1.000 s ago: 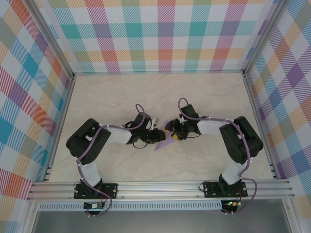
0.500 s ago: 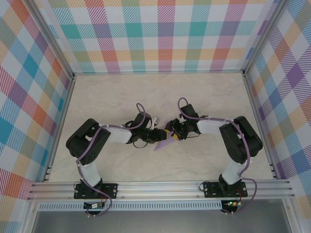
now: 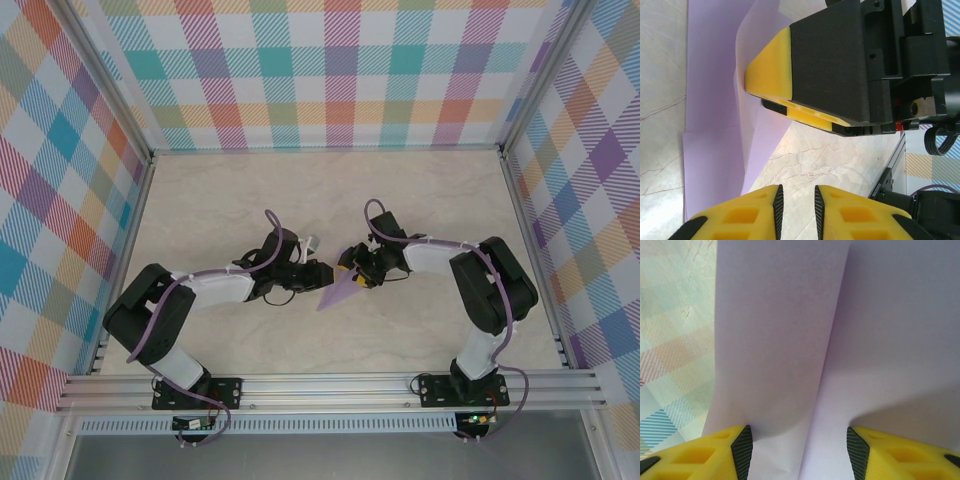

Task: Fold a paper plane with a square sheet of paper (pick it up from the middle)
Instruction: Fourth fold the wing at the center of the table.

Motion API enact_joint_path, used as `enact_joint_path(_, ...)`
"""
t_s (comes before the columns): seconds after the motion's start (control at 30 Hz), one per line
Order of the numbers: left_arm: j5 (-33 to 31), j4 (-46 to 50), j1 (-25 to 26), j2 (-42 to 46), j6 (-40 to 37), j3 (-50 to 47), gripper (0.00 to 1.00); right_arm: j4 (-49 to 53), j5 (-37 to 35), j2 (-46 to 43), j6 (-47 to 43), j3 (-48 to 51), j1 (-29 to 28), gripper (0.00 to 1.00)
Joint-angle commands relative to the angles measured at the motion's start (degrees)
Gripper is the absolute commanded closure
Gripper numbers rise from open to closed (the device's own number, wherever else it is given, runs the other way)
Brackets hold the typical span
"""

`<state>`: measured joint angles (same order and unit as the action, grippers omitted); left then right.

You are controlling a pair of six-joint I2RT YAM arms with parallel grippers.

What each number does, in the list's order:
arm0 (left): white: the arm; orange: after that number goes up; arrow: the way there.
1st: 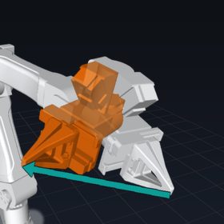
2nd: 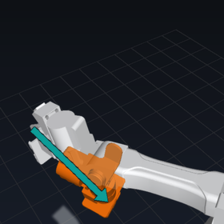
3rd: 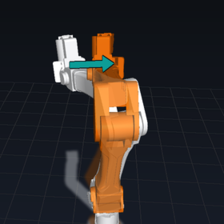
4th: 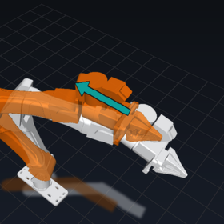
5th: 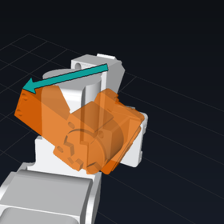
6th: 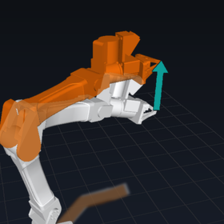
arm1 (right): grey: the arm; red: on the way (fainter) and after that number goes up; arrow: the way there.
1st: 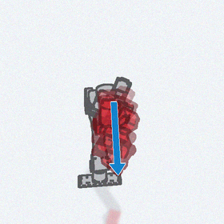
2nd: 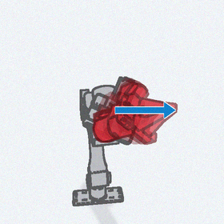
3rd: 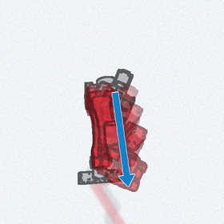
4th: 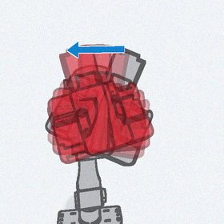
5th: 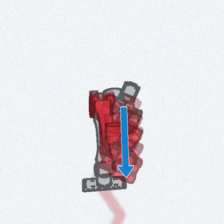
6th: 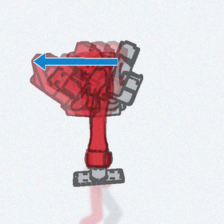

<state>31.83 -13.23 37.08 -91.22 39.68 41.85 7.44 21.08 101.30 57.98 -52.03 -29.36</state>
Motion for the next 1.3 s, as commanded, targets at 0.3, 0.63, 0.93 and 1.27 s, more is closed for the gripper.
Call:
enact_joint_path(0.3, -0.8, 1.7, 1.8, -6.4, 0.3, 5.1, 0.84, 10.8, -7.6, 4.3, 0.1, 0.4, -0.1, 0.39)
enact_joint_path(0.63, -5.4, 6.7, 1.8, -8.7, -1.4, 6.7, 0.9, 12.6, -9.2, 4.9, -0.3, 0.3, -0.1, 0.4)
enact_joint_path(0.93, -6.2, 7.0, 1.8, -10.4, -1.4, 7.0, 0.93, 13.9, -10.4, 5.5, -0.9, -0.2, -0.1, 0.44)
enact_joint_path(1.27, -6.8, 7.4, 1.7, -11.3, -1.7, 7.1, 0.94, 16.4, -12.2, 6.8, -0.6, -0.8, -0.1, 0.5)
